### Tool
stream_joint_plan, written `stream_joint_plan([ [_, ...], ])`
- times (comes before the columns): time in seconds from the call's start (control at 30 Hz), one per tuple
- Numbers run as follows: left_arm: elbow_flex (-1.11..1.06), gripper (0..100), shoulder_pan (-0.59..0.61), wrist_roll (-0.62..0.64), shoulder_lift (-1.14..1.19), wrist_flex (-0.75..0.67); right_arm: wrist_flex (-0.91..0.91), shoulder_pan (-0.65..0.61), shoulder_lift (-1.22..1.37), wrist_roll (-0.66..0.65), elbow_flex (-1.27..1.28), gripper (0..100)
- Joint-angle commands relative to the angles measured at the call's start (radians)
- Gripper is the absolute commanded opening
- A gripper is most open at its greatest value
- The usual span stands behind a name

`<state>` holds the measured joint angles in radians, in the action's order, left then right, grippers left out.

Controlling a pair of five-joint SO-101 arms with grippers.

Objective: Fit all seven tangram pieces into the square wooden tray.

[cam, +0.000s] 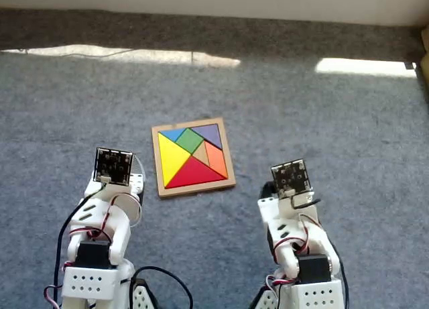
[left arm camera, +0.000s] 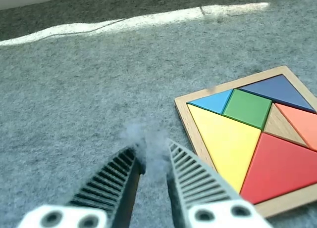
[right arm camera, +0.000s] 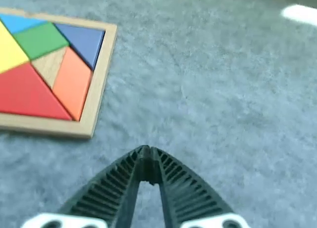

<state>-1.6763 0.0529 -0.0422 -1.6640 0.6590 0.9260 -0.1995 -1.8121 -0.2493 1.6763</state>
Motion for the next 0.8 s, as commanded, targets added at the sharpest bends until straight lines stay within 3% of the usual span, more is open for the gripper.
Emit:
stream_joint_plan([
  [0.0, -0.028, 8, -0.031, -0.008, -0.010, 0.005, 0.131, 0.012, -0.010, 0.005, 0.148, 1.3],
  [0.2, -0.028, 8, -0.030, -0.008, -0.008, 0.005, 0.323, 0.012, -0.010, 0.003, 0.148, 1.3],
  [0.37, -0.028, 8, -0.030, -0.008, -0.008, 0.012, 0.317, 0.012, -0.005, 0.003, 0.148, 1.3],
  [0.53, -0.028, 8, -0.031, -0.008, -0.008, 0.137, 0.317, 0.012, -0.005, 0.003, 0.148, 1.2],
  [0.77, -0.028, 7, -0.007, -0.008, -0.019, 0.434, 0.317, 0.010, -0.008, 0.003, 0.148, 1.2],
])
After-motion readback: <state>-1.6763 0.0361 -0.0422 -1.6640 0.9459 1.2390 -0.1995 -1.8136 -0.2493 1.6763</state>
